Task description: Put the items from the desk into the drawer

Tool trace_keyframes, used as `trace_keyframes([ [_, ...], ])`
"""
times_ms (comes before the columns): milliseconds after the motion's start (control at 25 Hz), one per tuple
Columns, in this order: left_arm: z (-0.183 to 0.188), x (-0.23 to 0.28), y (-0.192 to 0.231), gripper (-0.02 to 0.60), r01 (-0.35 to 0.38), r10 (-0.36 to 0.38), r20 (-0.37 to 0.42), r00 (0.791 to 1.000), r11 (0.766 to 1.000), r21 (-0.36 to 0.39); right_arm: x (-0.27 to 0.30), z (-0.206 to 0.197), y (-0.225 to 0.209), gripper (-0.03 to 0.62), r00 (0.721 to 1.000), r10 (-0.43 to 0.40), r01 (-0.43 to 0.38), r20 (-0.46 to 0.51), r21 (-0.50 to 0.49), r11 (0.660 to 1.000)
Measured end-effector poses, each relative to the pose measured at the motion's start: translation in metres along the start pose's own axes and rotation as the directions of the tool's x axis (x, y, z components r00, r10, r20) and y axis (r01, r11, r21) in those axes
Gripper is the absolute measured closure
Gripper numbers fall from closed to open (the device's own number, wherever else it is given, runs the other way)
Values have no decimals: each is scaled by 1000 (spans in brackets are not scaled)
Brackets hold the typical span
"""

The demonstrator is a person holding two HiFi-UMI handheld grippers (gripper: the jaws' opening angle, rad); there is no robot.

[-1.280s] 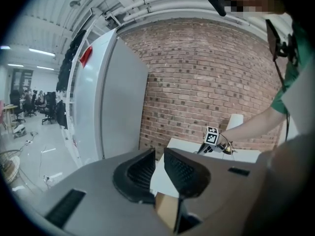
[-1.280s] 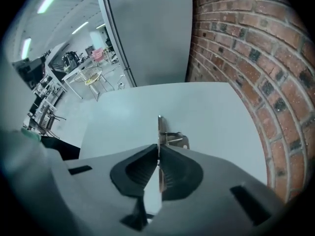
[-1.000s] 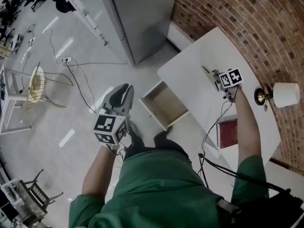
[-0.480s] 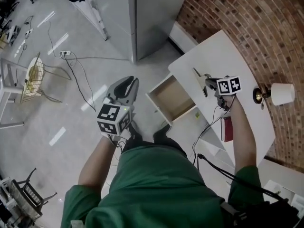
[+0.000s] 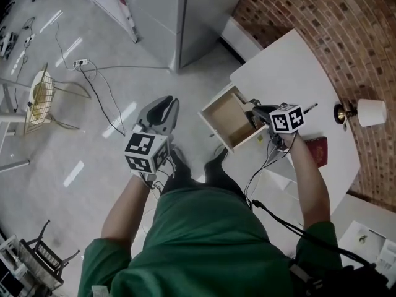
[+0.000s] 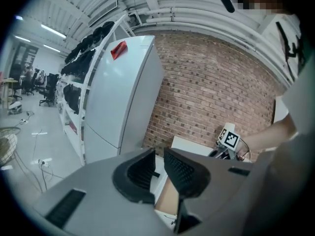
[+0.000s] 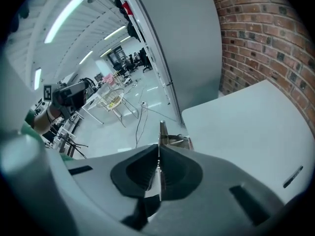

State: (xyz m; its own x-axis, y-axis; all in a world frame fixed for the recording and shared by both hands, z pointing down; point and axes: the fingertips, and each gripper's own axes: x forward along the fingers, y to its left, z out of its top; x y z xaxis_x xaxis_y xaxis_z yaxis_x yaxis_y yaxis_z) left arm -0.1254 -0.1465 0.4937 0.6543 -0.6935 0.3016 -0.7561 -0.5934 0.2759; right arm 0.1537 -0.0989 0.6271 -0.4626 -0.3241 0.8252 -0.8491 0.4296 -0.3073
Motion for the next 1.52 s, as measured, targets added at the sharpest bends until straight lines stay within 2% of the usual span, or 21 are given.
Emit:
trace_keyframes([
  [320,-25,-5,14,531,-57,57,-39,998,998,1,54,-46,26,580,998,-40,37,-44,-67,997],
  [480,-44,-9,17,531,-91,91,-82,993,996,-6,90,-80,24,580,990,-124,116,-72,-105,988],
  [600,-58,-7,13,531,-95,94,-113,989,995,-5,111,-100,18,580,985,-157,148,-77,-110,983],
  [880,-97,6,15,531,-126,120,-175,977,992,-19,152,-130,-1,580,981,-166,153,-104,-120,981],
  [1120,-121,26,12,531,-128,116,-221,968,991,-43,188,-146,-26,580,982,-146,138,-118,-77,987],
  [1320,-140,36,17,531,-137,122,-241,963,990,-43,224,-161,-49,580,972,-169,153,-162,-108,982],
  [1520,-165,42,22,531,-147,134,-257,957,989,-32,254,-174,-65,580,975,-128,110,-182,-103,988],
])
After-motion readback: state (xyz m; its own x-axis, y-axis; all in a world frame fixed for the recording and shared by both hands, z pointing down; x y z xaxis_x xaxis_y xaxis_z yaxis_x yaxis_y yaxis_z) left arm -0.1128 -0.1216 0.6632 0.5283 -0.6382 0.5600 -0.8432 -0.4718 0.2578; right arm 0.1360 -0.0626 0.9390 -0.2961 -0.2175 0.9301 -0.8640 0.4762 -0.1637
